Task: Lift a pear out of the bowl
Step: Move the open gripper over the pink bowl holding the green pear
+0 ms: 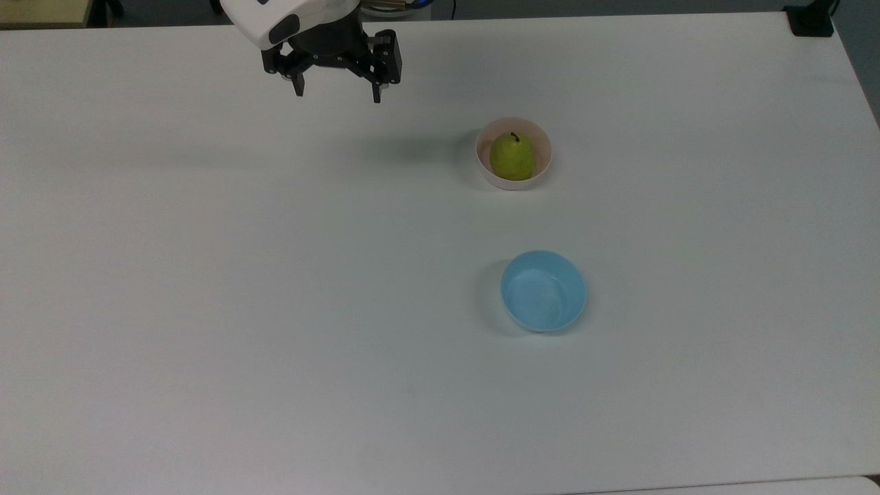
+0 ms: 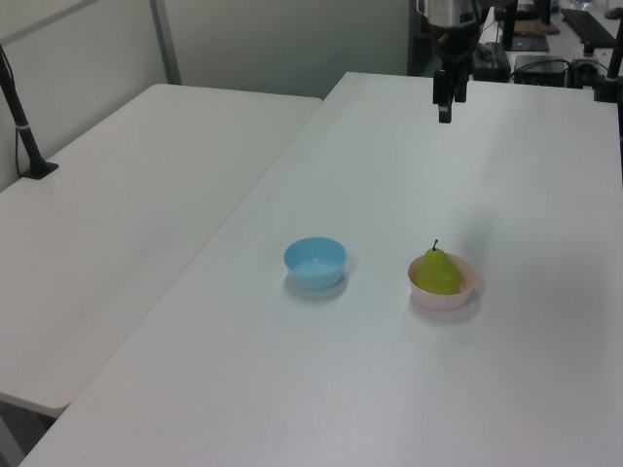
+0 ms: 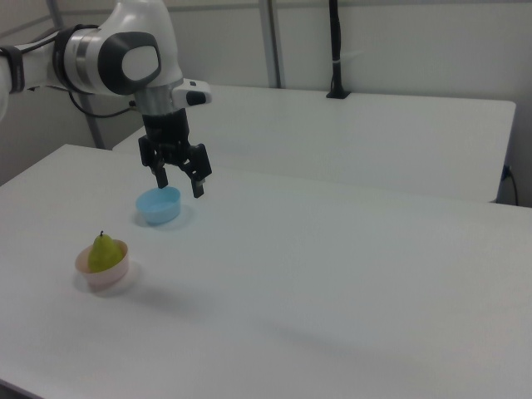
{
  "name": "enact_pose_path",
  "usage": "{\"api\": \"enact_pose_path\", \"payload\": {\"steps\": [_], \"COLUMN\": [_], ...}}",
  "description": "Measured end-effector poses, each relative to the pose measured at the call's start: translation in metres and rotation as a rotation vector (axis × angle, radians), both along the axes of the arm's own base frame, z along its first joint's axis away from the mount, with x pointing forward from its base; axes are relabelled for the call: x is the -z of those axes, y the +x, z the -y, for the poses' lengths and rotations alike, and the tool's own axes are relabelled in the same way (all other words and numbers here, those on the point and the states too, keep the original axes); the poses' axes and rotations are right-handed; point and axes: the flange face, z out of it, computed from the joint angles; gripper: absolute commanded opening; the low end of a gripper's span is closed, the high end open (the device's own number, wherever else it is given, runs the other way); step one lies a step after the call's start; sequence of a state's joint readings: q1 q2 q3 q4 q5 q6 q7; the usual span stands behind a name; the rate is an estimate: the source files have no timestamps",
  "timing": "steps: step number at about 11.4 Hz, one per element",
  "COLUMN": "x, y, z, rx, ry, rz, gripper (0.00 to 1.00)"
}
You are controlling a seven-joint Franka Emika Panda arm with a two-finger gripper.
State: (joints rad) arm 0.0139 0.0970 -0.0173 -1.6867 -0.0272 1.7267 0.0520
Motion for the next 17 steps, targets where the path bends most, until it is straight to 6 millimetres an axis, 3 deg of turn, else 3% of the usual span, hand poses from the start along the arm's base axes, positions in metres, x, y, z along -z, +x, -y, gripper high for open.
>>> {"api": "enact_pose_path", "payload": {"steps": [7,9,14,17], "x": [-0.004,-0.011,-0.003,0.041], "y": [-0.002,0.000,-0.008,-0.015], "z": [0.007,-0.007,-0.118,-0.190], "rx": [0.014,-0.011,-0.187,-0.304], "ry": [0.000,0.004,0.042,0.033], "rz": [-0.011,0.002,-0.015,-0.093], "gripper": [1.00,1.00,1.00,1.00]}}
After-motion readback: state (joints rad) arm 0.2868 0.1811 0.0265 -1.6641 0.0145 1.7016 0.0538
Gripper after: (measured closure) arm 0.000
